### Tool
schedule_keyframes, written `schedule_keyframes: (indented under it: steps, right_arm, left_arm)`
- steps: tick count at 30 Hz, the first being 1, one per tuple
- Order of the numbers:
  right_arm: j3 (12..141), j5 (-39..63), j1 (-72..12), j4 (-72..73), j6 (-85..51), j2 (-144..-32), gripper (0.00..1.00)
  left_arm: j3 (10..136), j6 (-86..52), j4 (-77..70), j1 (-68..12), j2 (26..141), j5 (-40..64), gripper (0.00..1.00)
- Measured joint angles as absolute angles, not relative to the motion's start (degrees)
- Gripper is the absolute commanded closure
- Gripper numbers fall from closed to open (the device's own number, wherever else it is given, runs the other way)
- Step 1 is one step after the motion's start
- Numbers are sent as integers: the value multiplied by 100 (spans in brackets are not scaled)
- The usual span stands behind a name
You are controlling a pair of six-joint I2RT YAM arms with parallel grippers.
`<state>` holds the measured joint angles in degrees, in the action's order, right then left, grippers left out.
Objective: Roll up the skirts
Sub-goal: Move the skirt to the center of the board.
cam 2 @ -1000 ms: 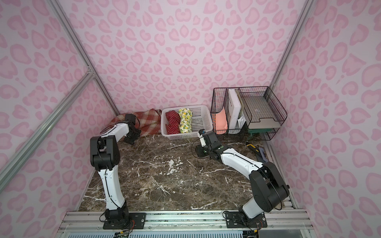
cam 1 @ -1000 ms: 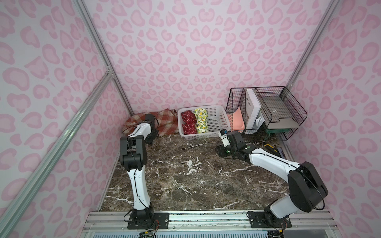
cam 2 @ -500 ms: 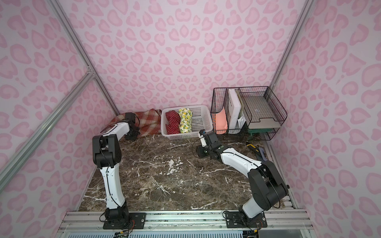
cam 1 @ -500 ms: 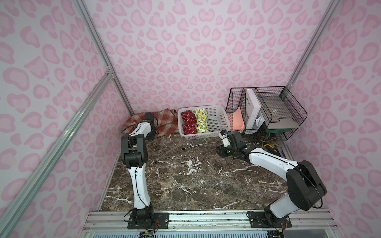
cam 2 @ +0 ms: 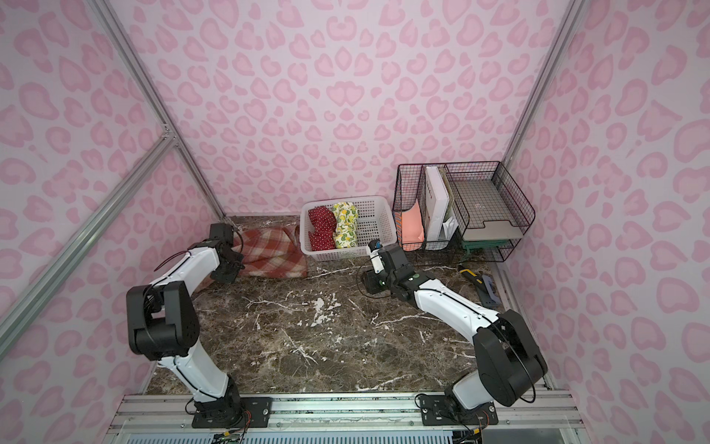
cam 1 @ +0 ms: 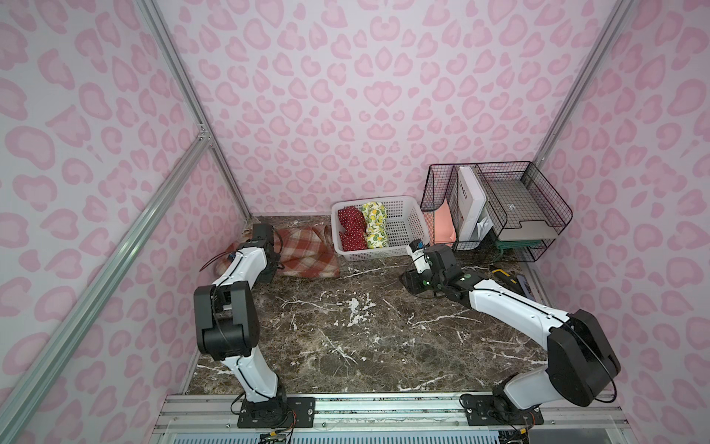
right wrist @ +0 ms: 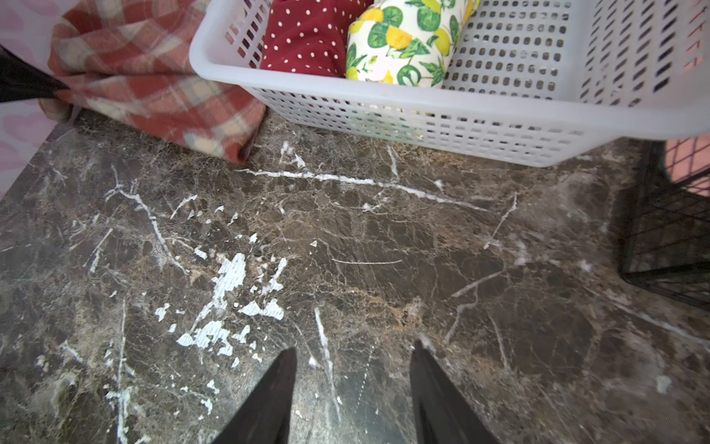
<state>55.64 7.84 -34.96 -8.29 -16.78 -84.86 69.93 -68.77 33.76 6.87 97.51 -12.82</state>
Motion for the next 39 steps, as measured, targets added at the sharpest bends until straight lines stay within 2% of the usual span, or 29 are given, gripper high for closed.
schedule_keyframes:
  steps: [4, 9, 16, 19, 22, 27, 31, 32, 33, 34, 35, 36, 39]
  right_arm:
    - [5583, 788, -3581, -847, -1680, -8294, 48]
    - [5616, 633, -3568, -869, -1691, -8009, 48]
    - [5658, 366, -3441, -952, -1778, -7898, 48]
    - [5778, 316, -3365, -1024, -1809, -7977, 48]
    - [6025, 49, -3284, -1129, -1890, -8232, 47]
    - [6864, -703, -3083, -1347, -1997, -9179, 36]
    - [7456, -961, -2993, -1450, -2075, -9950, 32]
    - [7599, -965, -2995, -1481, -2078, -10132, 31]
    - [7784, -939, -3004, -1509, -2078, -10342, 31]
    - [7924, -932, -3009, -1516, -2075, -10490, 31]
    - [8101, -941, -3017, -1511, -2075, -10674, 31]
    - [8276, -932, -3017, -1516, -2078, -10842, 31]
    - [8742, -985, -3037, -1542, -2102, -11262, 31]
  left_arm:
    - [5900, -6814, 3520, 183, 8364, -996, 100]
    - [4980, -6761, 4036, -1238, 6759, -714, 100]
    - [4128, -7535, 4814, -3343, 5507, -663, 100]
    - [3981, -7703, 4801, -3957, 5513, -497, 100]
    - [4193, -7693, 4534, -4453, 6180, -255, 100]
    - [5048, -7063, 3892, -4995, 7526, 445, 100]
    - [5210, -6692, 3669, -5144, 7636, 764, 100]
    - [5212, -6608, 3715, -5127, 7579, 766, 88]
    - [5212, -6549, 3758, -5109, 7537, 766, 64]
    - [5201, -6455, 3780, -5089, 7509, 794, 46]
    - [5177, -6394, 3793, -5065, 7502, 836, 33]
    - [5148, -6370, 3828, -5039, 7511, 873, 28]
    - [5129, -6230, 4025, -4886, 7498, 956, 24]
